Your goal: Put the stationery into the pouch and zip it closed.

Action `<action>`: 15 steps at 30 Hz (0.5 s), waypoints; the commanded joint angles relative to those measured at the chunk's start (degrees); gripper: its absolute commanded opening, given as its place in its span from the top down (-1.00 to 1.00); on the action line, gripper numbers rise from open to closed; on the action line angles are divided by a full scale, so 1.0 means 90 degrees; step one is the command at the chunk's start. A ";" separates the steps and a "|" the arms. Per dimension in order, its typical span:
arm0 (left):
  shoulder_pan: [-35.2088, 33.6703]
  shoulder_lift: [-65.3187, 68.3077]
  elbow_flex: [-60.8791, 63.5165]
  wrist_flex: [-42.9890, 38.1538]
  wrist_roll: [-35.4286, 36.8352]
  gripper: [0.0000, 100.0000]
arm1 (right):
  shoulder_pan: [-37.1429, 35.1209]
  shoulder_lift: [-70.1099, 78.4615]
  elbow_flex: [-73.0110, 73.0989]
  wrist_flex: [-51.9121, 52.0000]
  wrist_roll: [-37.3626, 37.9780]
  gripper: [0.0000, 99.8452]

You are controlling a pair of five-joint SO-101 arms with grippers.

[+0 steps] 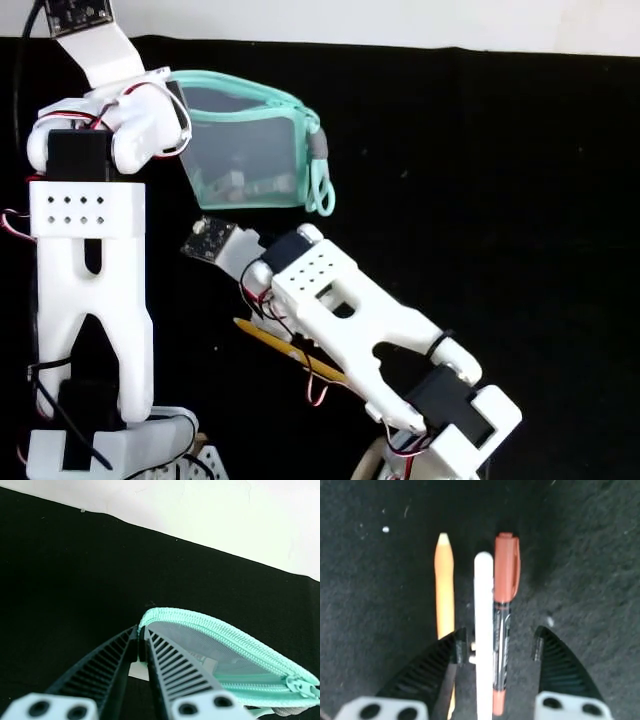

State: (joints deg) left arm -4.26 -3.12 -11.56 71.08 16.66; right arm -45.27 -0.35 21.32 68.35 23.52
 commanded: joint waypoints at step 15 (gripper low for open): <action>0.0034 0.0278 0.0073 0.0000 -0.0039 0.99 | -0.0015 0.2584 -0.1578 -0.0493 0.0088 0.57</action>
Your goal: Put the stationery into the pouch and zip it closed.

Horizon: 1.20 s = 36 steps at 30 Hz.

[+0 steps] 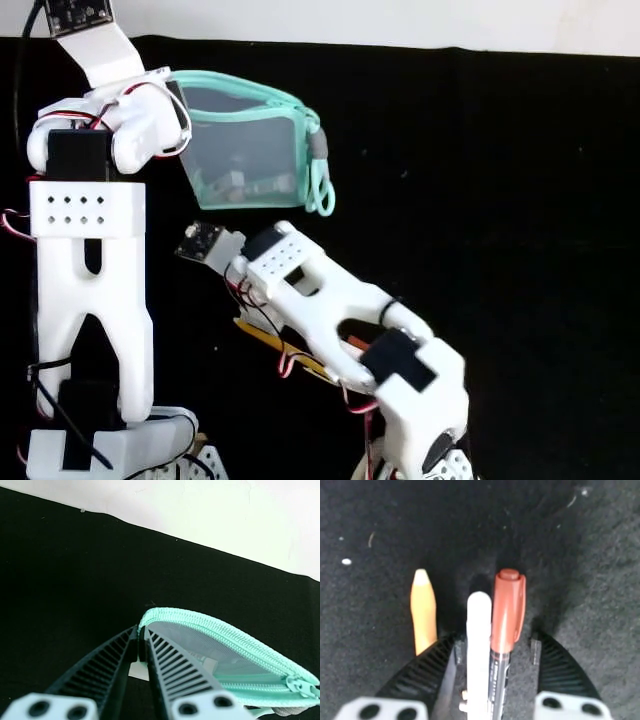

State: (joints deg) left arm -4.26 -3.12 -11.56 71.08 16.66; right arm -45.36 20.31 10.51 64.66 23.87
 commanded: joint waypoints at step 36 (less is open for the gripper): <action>0.0034 0.0278 0.0073 0.0000 -0.0039 0.99 | 0.1548 -0.2466 -0.0444 0.1372 -0.1133 0.98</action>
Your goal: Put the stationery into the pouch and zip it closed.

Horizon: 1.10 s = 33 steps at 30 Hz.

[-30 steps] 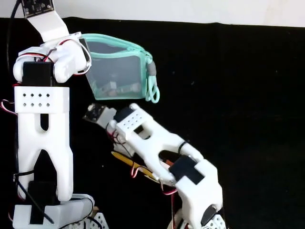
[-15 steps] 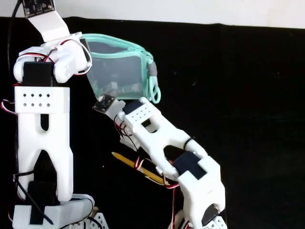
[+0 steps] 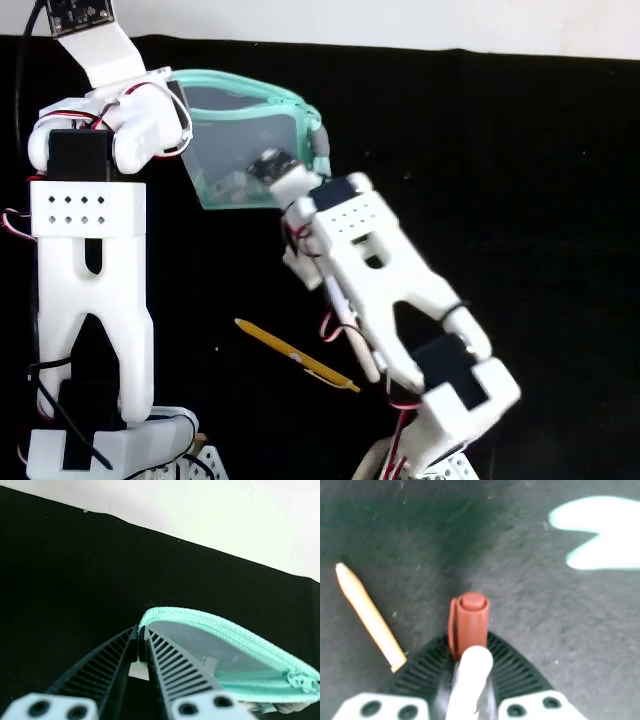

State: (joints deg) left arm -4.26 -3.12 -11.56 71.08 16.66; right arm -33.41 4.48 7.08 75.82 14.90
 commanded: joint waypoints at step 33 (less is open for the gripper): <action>0.0317 0.0943 -0.0181 0.0000 -0.0029 0.99 | 0.1148 -0.1939 -0.5094 0.0239 -0.0977 0.99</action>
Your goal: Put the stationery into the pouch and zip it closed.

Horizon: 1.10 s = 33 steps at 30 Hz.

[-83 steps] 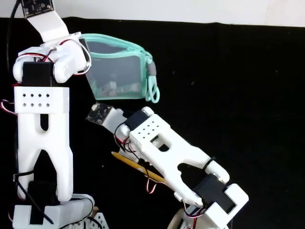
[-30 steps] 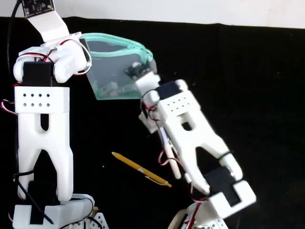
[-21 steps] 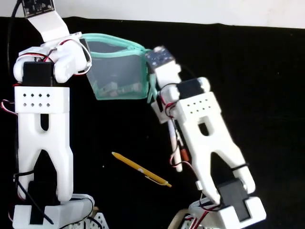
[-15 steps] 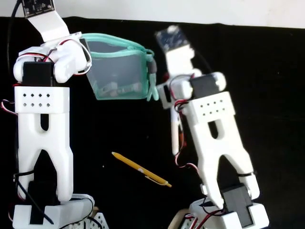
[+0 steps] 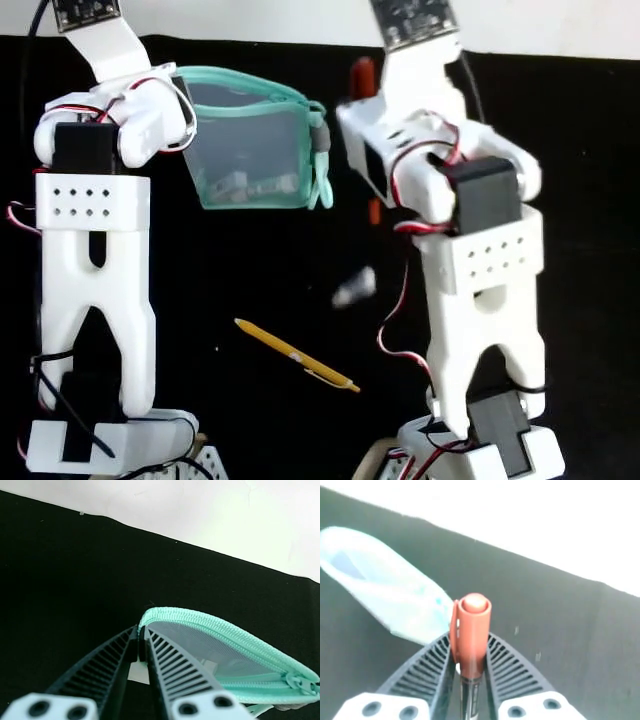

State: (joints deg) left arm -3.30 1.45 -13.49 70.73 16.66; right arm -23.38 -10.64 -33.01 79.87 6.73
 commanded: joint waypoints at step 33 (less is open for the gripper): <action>0.0200 0.0435 0.0034 0.0020 -0.0029 0.99 | -0.1558 0.5338 -0.7585 -0.1568 -0.0068 0.99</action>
State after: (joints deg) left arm -3.30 1.45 -13.49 70.64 16.66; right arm -37.10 36.92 -94.99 67.65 6.37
